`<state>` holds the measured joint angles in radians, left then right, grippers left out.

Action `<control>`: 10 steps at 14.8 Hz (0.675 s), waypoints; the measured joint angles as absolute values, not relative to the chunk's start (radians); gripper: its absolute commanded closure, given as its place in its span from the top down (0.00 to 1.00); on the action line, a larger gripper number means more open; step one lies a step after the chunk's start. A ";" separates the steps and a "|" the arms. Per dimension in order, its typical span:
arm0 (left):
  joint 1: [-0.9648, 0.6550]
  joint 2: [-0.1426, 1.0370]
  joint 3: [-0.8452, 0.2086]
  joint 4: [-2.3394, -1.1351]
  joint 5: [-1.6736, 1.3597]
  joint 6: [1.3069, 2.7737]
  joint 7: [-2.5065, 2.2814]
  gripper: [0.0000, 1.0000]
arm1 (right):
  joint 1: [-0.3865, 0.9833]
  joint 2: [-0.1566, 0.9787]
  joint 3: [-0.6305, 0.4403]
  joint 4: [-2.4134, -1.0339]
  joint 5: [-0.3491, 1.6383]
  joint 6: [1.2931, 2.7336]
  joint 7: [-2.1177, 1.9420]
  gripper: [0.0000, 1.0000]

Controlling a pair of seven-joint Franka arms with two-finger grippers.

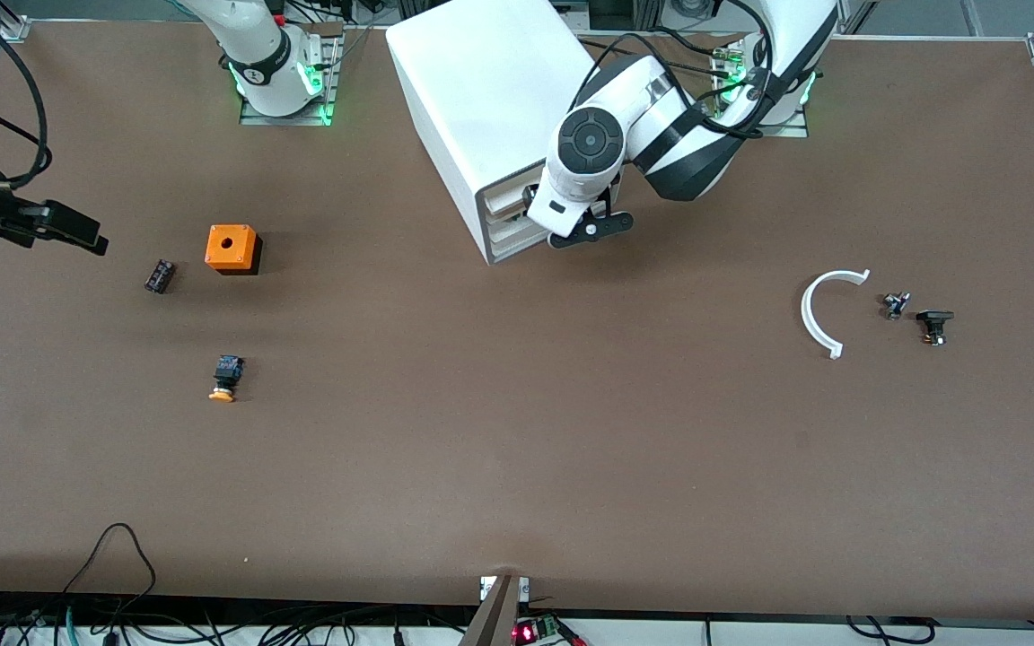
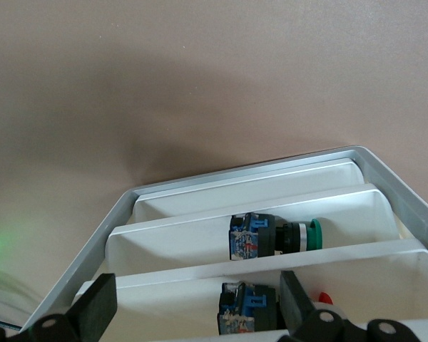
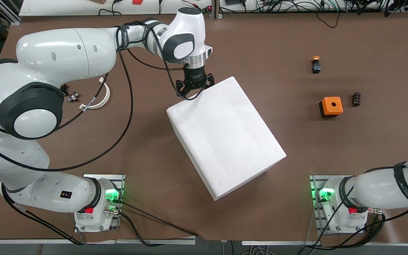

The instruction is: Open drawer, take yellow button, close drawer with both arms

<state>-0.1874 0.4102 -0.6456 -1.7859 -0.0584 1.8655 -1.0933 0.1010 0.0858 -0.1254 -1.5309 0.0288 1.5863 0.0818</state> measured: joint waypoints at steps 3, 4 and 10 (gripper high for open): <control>-0.169 0.403 -0.647 -1.759 -0.058 1.862 -1.023 1.00 | 0.105 0.086 -0.112 -1.471 0.028 1.561 0.082 0.99; -0.149 0.397 -0.647 -1.737 -0.058 1.846 -0.976 1.00 | 0.105 0.086 -0.110 -1.463 0.024 1.554 0.082 0.99; 0.065 0.370 -0.645 -1.552 -0.026 1.679 -0.629 1.00 | 0.105 0.091 -0.110 -1.451 0.008 1.552 0.082 0.99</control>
